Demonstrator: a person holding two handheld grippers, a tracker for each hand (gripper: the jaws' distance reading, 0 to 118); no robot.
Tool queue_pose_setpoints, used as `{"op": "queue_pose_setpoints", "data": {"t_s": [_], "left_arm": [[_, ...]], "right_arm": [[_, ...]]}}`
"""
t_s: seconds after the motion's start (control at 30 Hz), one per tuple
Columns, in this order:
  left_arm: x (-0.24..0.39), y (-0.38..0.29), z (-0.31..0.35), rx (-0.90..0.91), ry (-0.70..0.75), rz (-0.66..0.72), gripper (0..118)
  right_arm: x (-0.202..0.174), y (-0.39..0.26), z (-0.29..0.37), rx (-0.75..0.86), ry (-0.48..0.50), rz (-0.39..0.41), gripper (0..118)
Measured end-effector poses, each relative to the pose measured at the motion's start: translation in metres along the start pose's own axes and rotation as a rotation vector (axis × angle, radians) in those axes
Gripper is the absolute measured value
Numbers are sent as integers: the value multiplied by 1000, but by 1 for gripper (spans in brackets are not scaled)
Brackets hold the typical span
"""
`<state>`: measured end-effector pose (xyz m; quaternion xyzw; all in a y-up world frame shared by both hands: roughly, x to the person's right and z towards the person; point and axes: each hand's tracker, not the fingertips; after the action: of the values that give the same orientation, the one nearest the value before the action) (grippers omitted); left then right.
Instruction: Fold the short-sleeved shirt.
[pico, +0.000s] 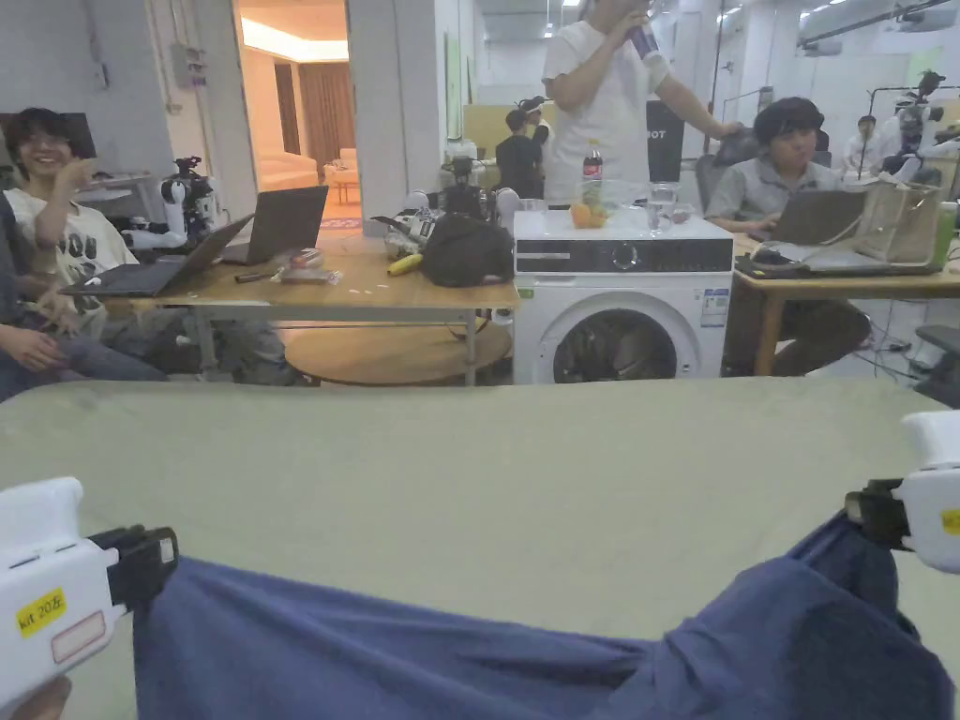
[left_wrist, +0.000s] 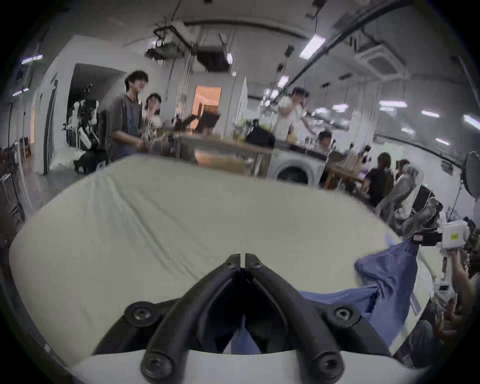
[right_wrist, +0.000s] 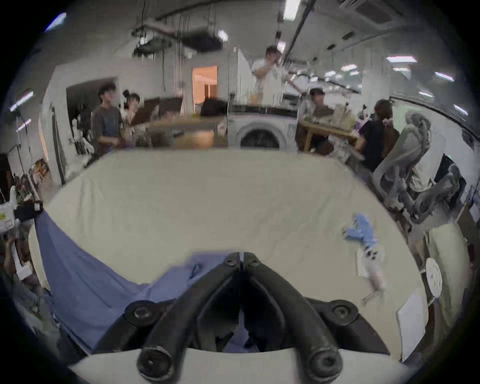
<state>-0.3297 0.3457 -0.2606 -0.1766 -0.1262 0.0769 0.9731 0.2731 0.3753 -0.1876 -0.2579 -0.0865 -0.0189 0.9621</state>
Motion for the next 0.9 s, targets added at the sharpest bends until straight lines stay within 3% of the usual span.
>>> {"op": "queue_pose_setpoints", "data": {"t_s": [0.13, 0.27, 0.6, 0.9], "left_arm": [[-5, 41, 41, 130, -10, 45, 0], [2, 72, 56, 234, 7, 1, 0], [9, 153, 12, 288, 77, -21, 0], [18, 228, -38, 294, 146, -55, 0]], "right_arm": [[7, 37, 51, 124, -6, -35, 0], [-3, 63, 86, 313, -46, -1, 0], [-9, 134, 49, 277, 1, -78, 0], [-23, 218, -6, 254, -68, -23, 0]]}}
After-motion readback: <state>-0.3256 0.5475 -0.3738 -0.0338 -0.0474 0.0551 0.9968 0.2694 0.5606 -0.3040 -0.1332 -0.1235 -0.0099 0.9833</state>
